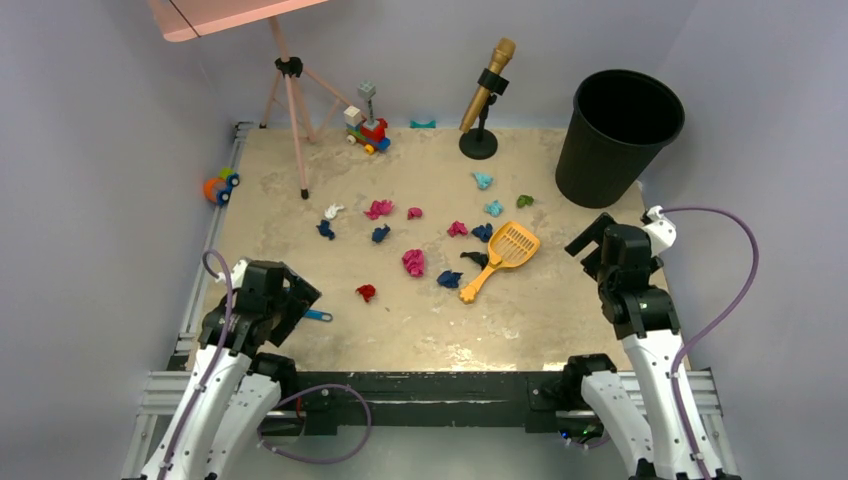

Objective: Sweep away the paper scraps from the table

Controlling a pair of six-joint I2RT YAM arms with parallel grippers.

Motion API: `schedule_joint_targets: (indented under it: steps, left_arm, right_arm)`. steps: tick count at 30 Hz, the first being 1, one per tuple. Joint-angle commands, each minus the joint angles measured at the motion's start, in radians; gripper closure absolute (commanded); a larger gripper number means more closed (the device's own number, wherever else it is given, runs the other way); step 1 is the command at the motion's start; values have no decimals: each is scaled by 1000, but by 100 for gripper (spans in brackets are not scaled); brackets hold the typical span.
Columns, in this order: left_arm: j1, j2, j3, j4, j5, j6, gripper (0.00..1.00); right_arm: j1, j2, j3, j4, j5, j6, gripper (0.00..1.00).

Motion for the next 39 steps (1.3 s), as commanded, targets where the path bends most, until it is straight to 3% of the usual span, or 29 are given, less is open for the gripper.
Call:
schedule_joint_targets:
  steps: [1,12,22,32,39]
  left_arm:
    - [-1,-4,-55,-22,-13,-196,8]
    - [-5,204,-73,-31,-109,-411,21]
    - [-23,599,121,-156,-135,-566,32]
    - [-36,648,82,-57,-148,-671,41]
    - [-36,666,1,111,-175,-674,38]
  right_arm:
    - [0,-10,31,4,45,23,2]
    - [0,-69,7,48,10,5,3]
    - [0,-71,7,76,-44,-6,3]
    - [0,-86,-12,99,-106,-11,4]
    - [1,-109,-12,97,-122,-11,4]
